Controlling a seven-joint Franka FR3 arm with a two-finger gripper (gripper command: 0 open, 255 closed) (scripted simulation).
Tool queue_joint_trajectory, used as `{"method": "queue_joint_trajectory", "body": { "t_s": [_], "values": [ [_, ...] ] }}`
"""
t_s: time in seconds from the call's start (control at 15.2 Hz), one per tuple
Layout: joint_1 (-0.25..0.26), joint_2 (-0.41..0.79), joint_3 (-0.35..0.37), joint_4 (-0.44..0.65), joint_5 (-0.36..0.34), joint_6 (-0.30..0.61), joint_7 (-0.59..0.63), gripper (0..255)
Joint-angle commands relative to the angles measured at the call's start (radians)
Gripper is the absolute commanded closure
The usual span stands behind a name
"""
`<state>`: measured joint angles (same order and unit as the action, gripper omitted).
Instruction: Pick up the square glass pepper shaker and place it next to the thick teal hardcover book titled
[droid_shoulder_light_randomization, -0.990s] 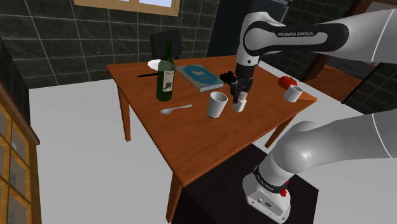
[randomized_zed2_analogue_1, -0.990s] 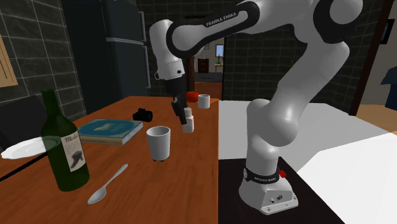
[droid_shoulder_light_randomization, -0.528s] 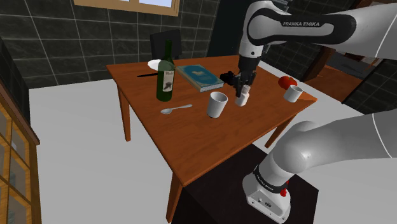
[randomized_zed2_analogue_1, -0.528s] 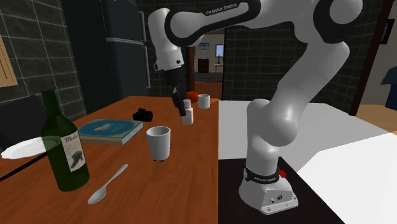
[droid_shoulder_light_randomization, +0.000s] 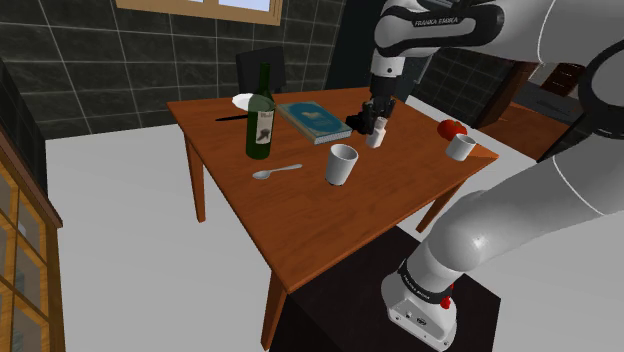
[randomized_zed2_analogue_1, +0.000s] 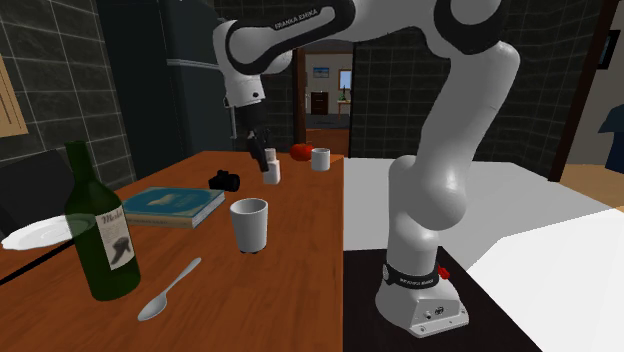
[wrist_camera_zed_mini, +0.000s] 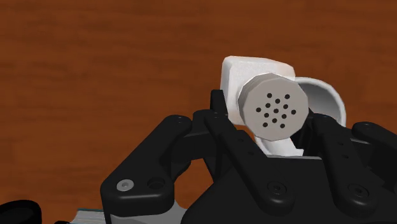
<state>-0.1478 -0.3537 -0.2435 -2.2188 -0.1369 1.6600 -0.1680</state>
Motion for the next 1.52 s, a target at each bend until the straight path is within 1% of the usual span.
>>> {"method": "queue_joint_trajectory", "body": {
  "t_s": [0.0,0.46,0.79,0.99,1.12,1.19,1.45],
  "values": [
    [-0.006,0.073,-0.026,0.066,0.001,0.009,-0.037,255],
    [-0.038,0.340,-0.098,0.345,0.045,-0.002,-0.169,255],
    [-0.085,0.548,-0.130,0.594,0.105,-0.048,-0.262,255],
    [-0.129,0.686,-0.139,0.777,0.148,-0.098,-0.313,255],
    [-0.167,0.787,-0.141,0.922,0.179,-0.144,-0.342,255],
    [-0.200,0.870,-0.140,1.047,0.203,-0.188,-0.361,255],
    [-0.194,0.862,-0.136,0.980,0.199,-0.130,-0.357,255]
  ]
}}
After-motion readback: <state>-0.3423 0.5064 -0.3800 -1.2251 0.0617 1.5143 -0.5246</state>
